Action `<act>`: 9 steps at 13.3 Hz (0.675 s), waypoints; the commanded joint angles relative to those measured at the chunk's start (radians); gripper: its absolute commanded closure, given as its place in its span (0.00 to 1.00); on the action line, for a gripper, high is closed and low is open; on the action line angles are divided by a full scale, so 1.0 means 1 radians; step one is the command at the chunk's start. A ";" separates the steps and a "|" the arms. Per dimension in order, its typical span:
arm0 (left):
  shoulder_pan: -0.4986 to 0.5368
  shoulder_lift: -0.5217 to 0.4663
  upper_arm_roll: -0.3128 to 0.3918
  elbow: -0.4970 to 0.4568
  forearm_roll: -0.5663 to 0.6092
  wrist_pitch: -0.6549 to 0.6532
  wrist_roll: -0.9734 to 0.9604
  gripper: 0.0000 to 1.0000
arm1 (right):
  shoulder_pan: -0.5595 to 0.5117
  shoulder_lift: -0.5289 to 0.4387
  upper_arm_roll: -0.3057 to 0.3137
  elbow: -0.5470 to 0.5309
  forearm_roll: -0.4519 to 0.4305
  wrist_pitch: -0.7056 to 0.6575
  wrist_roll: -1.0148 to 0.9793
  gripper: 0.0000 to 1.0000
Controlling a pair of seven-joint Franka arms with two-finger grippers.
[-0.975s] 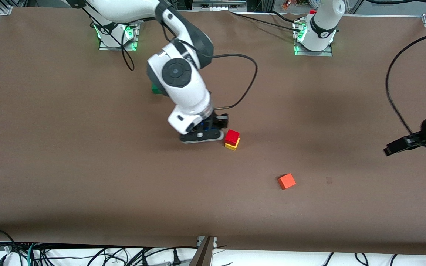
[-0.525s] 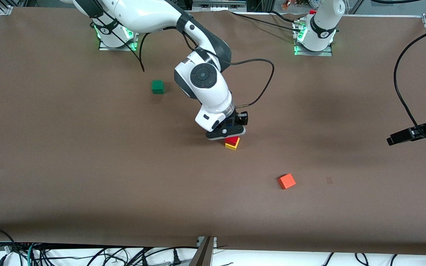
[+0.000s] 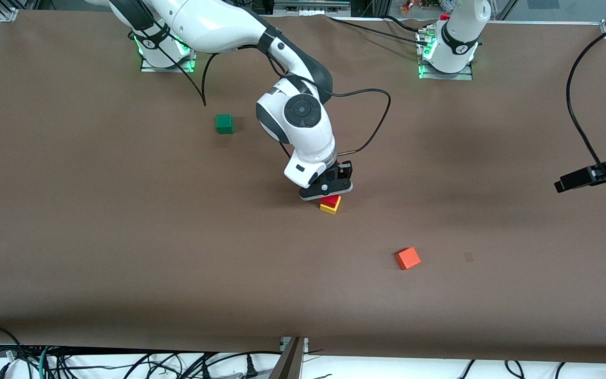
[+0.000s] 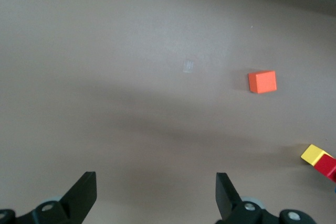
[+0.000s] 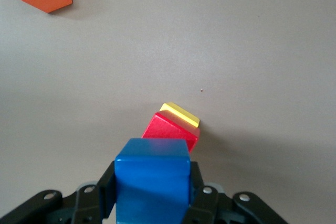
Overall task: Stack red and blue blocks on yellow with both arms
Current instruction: 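Carry the blue cube with the right gripper above the red cube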
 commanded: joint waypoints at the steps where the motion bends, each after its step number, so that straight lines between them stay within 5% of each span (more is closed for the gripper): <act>1: 0.020 -0.153 -0.005 -0.224 0.015 0.079 0.038 0.00 | 0.007 0.028 -0.001 0.043 -0.021 0.014 0.018 0.68; 9: 0.012 -0.148 -0.013 -0.243 0.016 0.095 0.070 0.00 | 0.010 0.042 -0.009 0.043 -0.027 0.059 0.018 0.55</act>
